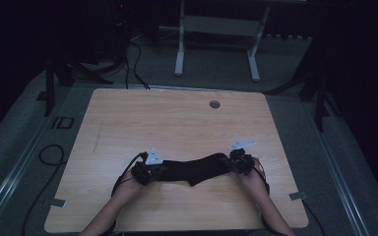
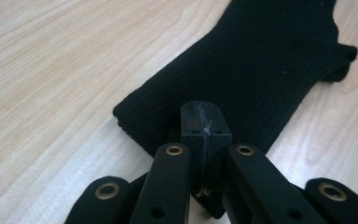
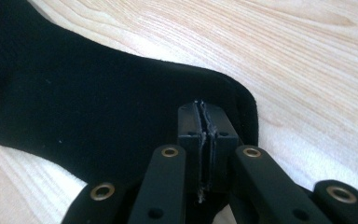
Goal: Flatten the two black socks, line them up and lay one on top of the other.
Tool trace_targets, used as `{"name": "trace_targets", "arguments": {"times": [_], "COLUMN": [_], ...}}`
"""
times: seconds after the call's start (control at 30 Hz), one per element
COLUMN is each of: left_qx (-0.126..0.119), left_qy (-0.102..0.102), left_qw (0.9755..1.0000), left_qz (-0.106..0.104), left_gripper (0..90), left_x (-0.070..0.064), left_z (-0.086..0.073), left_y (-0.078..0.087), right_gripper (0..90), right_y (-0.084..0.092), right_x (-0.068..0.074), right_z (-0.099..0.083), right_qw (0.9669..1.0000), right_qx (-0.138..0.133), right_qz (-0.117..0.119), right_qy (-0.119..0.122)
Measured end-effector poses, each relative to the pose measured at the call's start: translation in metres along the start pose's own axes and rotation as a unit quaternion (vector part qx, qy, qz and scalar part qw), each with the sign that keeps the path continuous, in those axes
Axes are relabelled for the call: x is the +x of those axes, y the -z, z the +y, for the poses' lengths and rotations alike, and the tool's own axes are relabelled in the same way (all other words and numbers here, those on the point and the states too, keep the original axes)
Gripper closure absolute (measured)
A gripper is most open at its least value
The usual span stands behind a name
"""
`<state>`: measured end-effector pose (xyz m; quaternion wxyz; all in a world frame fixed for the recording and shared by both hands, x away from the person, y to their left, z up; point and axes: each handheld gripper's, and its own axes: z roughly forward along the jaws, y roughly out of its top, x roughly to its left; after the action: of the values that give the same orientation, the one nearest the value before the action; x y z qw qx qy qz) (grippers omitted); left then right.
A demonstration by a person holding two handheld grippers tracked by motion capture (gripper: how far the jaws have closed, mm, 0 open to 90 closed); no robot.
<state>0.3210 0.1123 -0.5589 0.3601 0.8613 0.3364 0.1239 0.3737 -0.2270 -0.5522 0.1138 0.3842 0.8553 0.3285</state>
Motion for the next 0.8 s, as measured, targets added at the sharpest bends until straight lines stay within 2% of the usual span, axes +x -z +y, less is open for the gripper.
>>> {"name": "trace_targets", "arguments": {"times": [0.17, 0.2, 0.23, 0.27, 0.3, 0.33, 0.4, 0.43, 0.47, 0.57, 0.6, 0.63, 0.67, 0.7, 0.73, 0.8], "left_qx": [-0.001, -0.006, -0.006, -0.010, -0.011, -0.014, -0.018, -0.018, -0.027, -0.034, -0.034, -0.049, -0.056, -0.056, -0.059, -0.054], "left_qy": [0.007, 0.010, 0.010, 0.020, 0.021, 0.019, 0.023, 0.023, 0.023, 0.023, 0.023, 0.029, 0.035, 0.035, 0.034, 0.030], "left_qw": [1.0000, 0.9999, 0.9999, 0.9997, 0.9996, 0.9997, 0.9995, 0.9995, 0.9993, 0.9989, 0.9989, 0.9982, 0.9976, 0.9976, 0.9975, 0.9980], "left_qz": [-0.003, -0.009, -0.009, -0.010, -0.015, -0.010, -0.014, -0.014, -0.012, -0.024, -0.024, -0.016, -0.021, -0.021, -0.018, -0.012], "left_gripper": [89.7, 87.2, 81.2, 73.7, 70.3, 66.7, 54.1, 48.0, 39.1, 25.7, 22.3, 17.2, 14.7, 14.4, 12.3, 8.3], "left_x": [0.004, 0.004, 0.004, 0.004, 0.003, 0.003, 0.002, 0.002, -0.001, -0.004, -0.004, -0.006, -0.006, -0.006, -0.006, -0.007], "left_z": [0.003, 0.003, 0.003, 0.004, 0.004, 0.005, 0.006, 0.006, 0.006, 0.005, 0.005, 0.003, 0.002, 0.002, -0.001, -0.005], "left_y": [-0.001, 0.000, 0.000, 0.003, 0.004, 0.006, 0.009, 0.009, 0.011, 0.014, 0.014, 0.015, 0.016, 0.016, 0.017, 0.017], "right_gripper": [85.5, 84.5, 82.5, 80.1, 77.5, 74.8, 66.3, 66.3, 55.4, 42.9, 42.9, 33.5, 28.8, 28.8, 16.3, 13.9], "right_y": [-0.002, -0.001, 0.001, 0.004, 0.007, 0.010, 0.016, 0.016, 0.022, 0.029, 0.029, 0.032, 0.033, 0.033, 0.034, 0.035], "right_x": [-0.002, -0.001, 0.000, 0.000, 0.001, 0.000, 0.000, 0.000, 0.000, -0.001, -0.001, -0.002, -0.002, -0.002, -0.002, -0.002], "right_z": [0.005, 0.006, 0.006, 0.007, 0.007, 0.007, 0.008, 0.008, 0.009, 0.007, 0.007, 0.005, 0.004, 0.004, 0.000, -0.005], "right_qw": [1.0000, 1.0000, 1.0000, 1.0000, 0.9999, 0.9999, 0.9997, 0.9997, 0.9993, 0.9988, 0.9988, 0.9991, 0.9988, 0.9988, 0.9990, 0.9988], "right_qx": [0.006, 0.006, 0.003, -0.002, -0.007, -0.013, -0.020, -0.020, -0.031, -0.046, -0.046, -0.042, -0.048, -0.048, -0.043, -0.044], "right_qz": [-0.001, 0.000, 0.000, 0.003, 0.007, 0.008, 0.013, 0.013, 0.017, 0.016, 0.016, 0.008, 0.006, 0.006, 0.008, 0.015], "right_qy": [0.000, -0.001, 0.004, 0.008, 0.006, 0.008, 0.009, 0.009, 0.011, 0.011, 0.011, 0.002, 0.004, 0.004, 0.006, 0.013]}}
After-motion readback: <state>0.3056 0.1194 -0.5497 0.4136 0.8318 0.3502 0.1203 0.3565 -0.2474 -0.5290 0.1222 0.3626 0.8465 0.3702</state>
